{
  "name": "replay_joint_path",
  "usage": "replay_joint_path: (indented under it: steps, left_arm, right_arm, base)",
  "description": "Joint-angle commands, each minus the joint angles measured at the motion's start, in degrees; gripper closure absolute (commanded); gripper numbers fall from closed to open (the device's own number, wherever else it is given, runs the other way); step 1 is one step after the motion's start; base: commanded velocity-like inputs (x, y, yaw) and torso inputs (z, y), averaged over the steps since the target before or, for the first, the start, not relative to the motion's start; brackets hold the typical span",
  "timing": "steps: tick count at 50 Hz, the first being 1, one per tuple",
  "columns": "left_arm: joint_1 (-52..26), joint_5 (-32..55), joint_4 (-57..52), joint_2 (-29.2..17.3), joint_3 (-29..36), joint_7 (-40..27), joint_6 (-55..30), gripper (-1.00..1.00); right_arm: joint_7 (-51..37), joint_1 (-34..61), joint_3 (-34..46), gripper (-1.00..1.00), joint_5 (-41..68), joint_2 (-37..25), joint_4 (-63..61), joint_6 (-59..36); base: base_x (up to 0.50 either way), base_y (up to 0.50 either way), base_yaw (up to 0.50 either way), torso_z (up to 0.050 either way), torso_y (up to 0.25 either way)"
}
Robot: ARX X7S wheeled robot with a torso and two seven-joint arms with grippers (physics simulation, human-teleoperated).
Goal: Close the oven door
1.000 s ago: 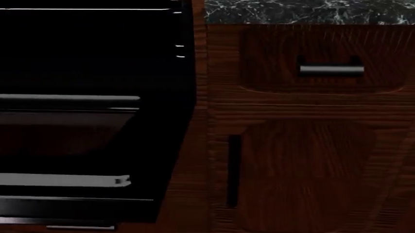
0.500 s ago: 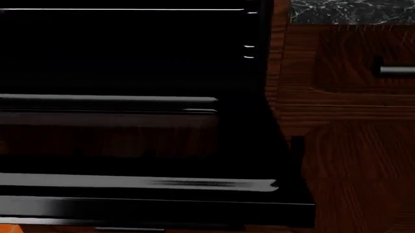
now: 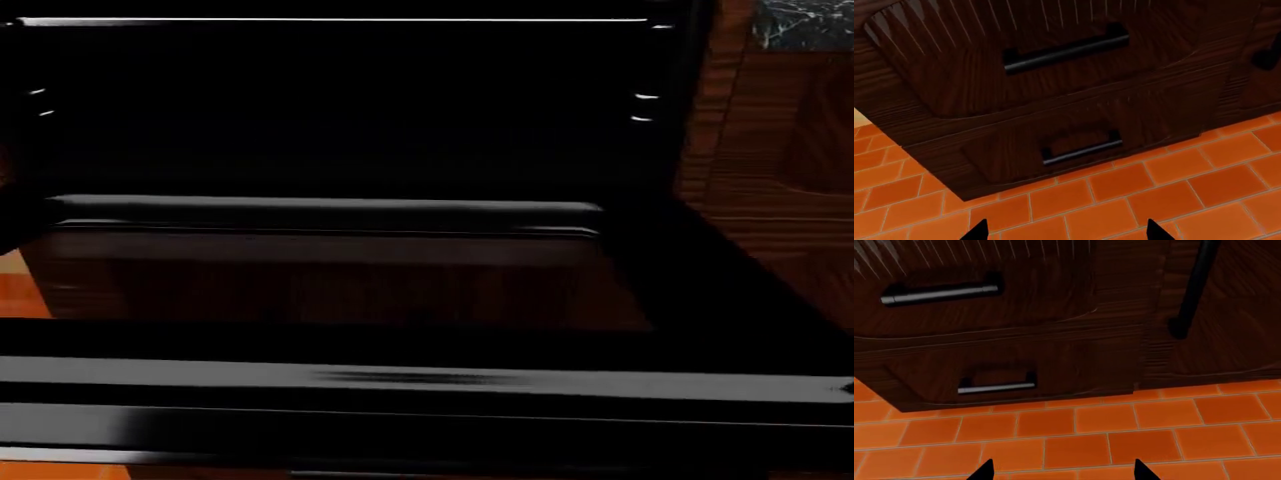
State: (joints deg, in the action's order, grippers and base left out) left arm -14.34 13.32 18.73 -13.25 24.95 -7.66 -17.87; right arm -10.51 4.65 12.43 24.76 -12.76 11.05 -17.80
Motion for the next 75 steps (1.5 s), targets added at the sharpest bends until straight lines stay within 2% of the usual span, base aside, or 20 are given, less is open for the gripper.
replay_joint_path:
  steps: [1,2,4,7,9,14,15,19,24,27,50,51,53,55,56,59,64,65,69,75]
  left_arm:
    - [0.03,0.45,-0.75,-0.29,0.18,-0.06,-0.48,-1.00]
    - [-0.43,-0.39,4.83,0.80,0.47,0.55,4.23,-1.00]
    - [0.02,0.56,-0.65,-0.29,0.16,-0.13,-0.26,-1.00]
    - [0.06,0.61,-1.00,-0.36,0.20,-0.30,-0.43,-1.00]
    - [-0.12,0.02,2.41,0.26,0.49,0.12,2.57,-1.00]
    - [0.18,0.53,-1.29,-0.51,0.52,-0.43,-0.51,-1.00]
    - [-0.20,-0.18,3.47,0.42,0.78,0.13,3.48,-1.00]
    - [0.18,0.59,-1.20,-0.55,0.63,-0.50,-0.40,-1.00]
    - [-0.30,-0.08,3.52,0.30,1.04,0.15,3.53,-1.00]
    - [0.10,0.76,-1.36,-0.70,0.82,-0.53,-0.51,-1.00]
    - [0.09,0.99,-1.09,-0.85,1.19,-0.73,0.09,-1.00]
    - [-0.27,0.19,3.84,0.13,1.50,-0.12,4.26,-1.00]
    - [0.07,0.93,-1.16,-0.89,1.32,-0.89,0.07,-1.00]
    - [0.05,0.95,-1.18,-0.89,1.34,-0.97,0.00,-1.00]
    - [-0.38,0.08,4.23,0.19,1.67,-0.32,4.53,-1.00]
    - [-0.04,1.02,-1.16,-0.94,1.47,-1.00,-0.07,-1.00]
    - [0.00,1.22,-1.19,-1.02,1.48,-0.91,-0.02,-1.00]
    - [-0.30,0.56,3.42,-0.10,1.69,-0.28,3.92,-1.00]
    - [0.00,1.37,-1.29,-1.07,1.51,-1.04,-0.06,-1.00]
    - [-0.27,1.00,2.41,-0.38,1.78,-0.42,3.10,-1.00]
  right_arm:
    - [-0.04,0.04,0.12,-1.00,0.34,-0.15,-0.02,0.15]
    - [-0.01,0.05,0.04,-1.00,0.51,-0.13,-0.02,0.16]
    - [0.10,-0.06,-0.18,-1.00,0.86,-0.14,-0.09,0.28]
    - [0.08,-0.08,-0.04,-1.00,0.86,-0.17,-0.14,0.32]
    - [0.02,-0.05,0.08,-1.00,0.77,-0.20,-0.12,0.32]
    - [0.00,0.06,0.34,-1.00,0.74,-0.28,-0.05,0.28]
    - [0.07,0.03,0.44,-1.00,0.71,-0.32,-0.07,0.30]
    - [0.02,0.02,0.56,-1.00,0.73,-0.38,-0.11,0.37]
    - [-0.03,0.11,0.70,-1.00,0.71,-0.42,0.07,0.47]
    - [-0.12,0.15,0.84,-1.00,0.62,-0.46,0.12,0.52]
    - [-0.54,-0.09,1.31,-1.00,0.72,-0.79,-0.22,0.97]
    - [-0.53,-0.09,1.29,-1.00,0.78,-0.80,-0.24,1.00]
    - [-0.52,-0.16,1.17,-1.00,0.97,-0.79,-0.29,1.13]
    - [-0.50,-0.11,1.01,-1.00,1.29,-0.78,-0.27,1.03]
    - [-0.52,-0.10,0.99,-1.00,1.35,-0.77,-0.26,1.03]
    - [-0.51,-0.02,1.00,-1.00,1.50,-0.78,-0.21,0.98]
    - [-0.54,0.11,0.93,-1.00,1.73,-0.74,-0.01,1.09]
    - [-0.55,0.06,0.92,-1.00,1.75,-0.75,-0.02,1.17]
    - [-0.53,-0.06,0.96,-1.00,1.81,-0.82,-0.06,1.40]
    - [-0.52,0.00,1.06,-1.00,1.95,-0.90,-0.03,1.43]
  base:
    - [0.00,0.37,0.00,0.000,0.000]
    - [0.00,0.16,0.00,0.000,0.000]
    - [0.00,0.04,0.00,0.000,0.000]
    - [0.00,0.00,0.00,0.000,0.000]
    - [0.00,0.00,0.00,0.000,0.000]
    - [0.00,0.00,0.00,0.000,0.000]
    - [0.00,0.00,0.00,0.000,0.000]
    - [0.04,0.00,0.00,0.000,0.000]
    - [0.16,0.00,0.00,0.000,0.000]
    - [0.16,0.00,0.00,0.000,0.000]
    - [0.17,0.14,0.00,0.000,0.000]
    - [0.17,0.20,0.00,0.000,0.000]
    - [0.17,0.20,0.00,0.000,0.000]
    - [0.18,0.05,0.00,0.000,0.000]
    - [0.17,0.00,0.00,0.000,0.000]
    - [0.17,0.00,0.00,0.000,0.000]
    - [0.17,0.00,0.00,0.000,0.000]
    - [0.18,0.00,0.00,0.000,0.000]
    - [0.17,0.00,0.00,0.000,0.000]
    - [0.17,0.00,0.00,0.000,0.000]
